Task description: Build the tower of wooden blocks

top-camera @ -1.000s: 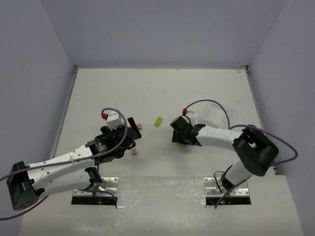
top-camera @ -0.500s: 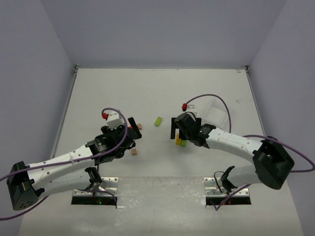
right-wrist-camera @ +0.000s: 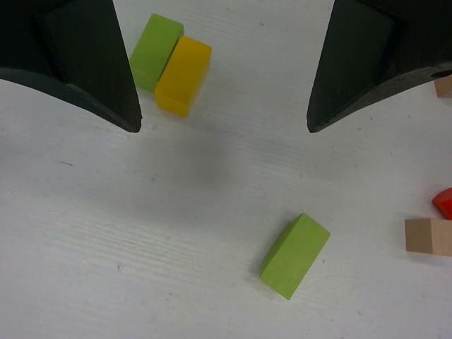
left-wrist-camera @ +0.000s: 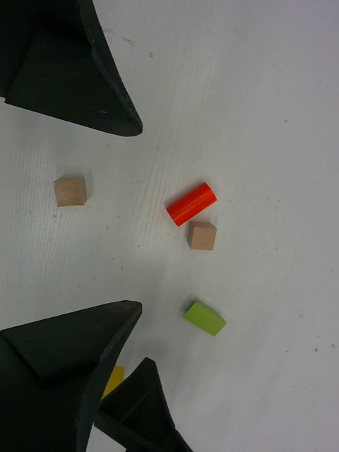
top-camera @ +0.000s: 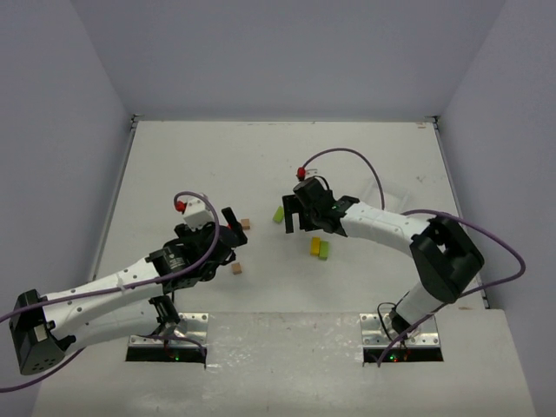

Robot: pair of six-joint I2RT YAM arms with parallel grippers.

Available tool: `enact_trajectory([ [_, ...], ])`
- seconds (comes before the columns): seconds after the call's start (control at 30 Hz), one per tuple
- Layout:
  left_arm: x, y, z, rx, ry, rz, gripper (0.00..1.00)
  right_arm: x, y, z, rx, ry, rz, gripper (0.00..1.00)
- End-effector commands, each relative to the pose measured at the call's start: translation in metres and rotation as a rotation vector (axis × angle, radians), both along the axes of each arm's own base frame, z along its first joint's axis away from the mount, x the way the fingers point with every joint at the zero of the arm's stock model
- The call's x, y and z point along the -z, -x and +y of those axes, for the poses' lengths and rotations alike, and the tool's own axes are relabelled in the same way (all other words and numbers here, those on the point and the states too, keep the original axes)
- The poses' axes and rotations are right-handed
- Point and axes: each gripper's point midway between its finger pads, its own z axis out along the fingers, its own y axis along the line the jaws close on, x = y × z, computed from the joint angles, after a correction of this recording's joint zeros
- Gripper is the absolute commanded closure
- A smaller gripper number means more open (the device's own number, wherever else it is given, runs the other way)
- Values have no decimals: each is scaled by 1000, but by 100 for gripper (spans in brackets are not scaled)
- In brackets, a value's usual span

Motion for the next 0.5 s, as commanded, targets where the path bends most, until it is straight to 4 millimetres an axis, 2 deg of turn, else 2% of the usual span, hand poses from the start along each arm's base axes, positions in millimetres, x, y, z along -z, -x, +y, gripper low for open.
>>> enact_trajectory([
  [0.0, -5, -1, 8, -40, 18, -23, 0, 2, -14, 22, -50, -39, 23, 1],
  [0.2, -6, 0, 10, -45, 20, -27, 0, 29, -8, 25, -47, -29, 105, 1],
  [0.47, -6, 0, 11, -49, 23, -29, 0, 44, 1, 18, -18, -4, 150, 1],
])
